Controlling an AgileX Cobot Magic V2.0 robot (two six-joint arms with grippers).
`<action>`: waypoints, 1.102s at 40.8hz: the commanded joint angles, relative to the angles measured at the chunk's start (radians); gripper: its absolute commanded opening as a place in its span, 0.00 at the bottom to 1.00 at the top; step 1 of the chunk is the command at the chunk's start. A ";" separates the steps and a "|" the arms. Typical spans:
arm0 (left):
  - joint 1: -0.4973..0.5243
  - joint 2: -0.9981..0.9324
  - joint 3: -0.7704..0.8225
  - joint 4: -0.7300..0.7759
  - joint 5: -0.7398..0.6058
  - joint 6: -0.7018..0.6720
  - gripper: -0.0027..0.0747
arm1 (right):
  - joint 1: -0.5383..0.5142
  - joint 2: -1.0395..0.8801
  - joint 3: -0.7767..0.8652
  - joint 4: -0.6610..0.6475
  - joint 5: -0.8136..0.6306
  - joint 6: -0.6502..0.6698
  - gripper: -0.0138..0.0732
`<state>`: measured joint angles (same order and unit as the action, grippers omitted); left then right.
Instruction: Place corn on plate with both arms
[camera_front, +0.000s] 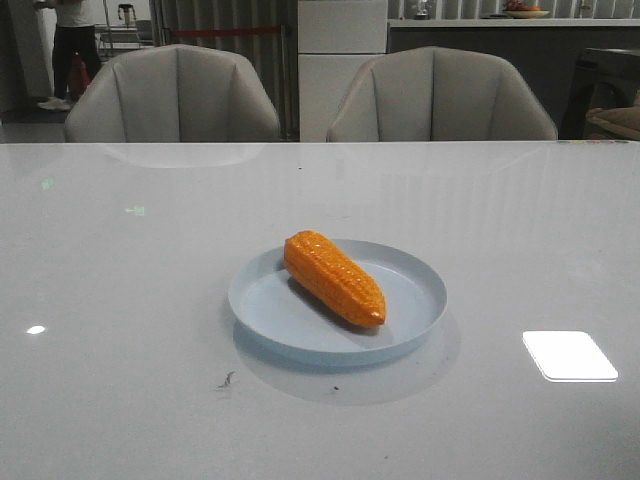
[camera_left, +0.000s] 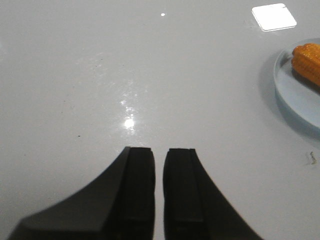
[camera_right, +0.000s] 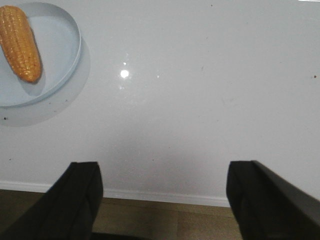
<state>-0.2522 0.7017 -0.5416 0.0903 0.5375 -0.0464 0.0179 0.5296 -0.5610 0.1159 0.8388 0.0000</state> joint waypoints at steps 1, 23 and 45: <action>0.003 -0.005 -0.029 -0.057 -0.096 -0.012 0.25 | -0.007 0.001 -0.026 -0.005 -0.086 0.007 0.87; 0.003 -0.002 -0.029 -0.057 -0.187 -0.012 0.15 | -0.007 0.001 -0.026 -0.007 -0.090 0.007 0.87; 0.003 -0.002 -0.029 -0.030 -0.197 -0.012 0.15 | -0.007 0.001 -0.026 -0.007 -0.090 0.007 0.87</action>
<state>-0.2522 0.7017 -0.5416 0.0447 0.4247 -0.0464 0.0179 0.5296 -0.5610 0.1159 0.8205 0.0077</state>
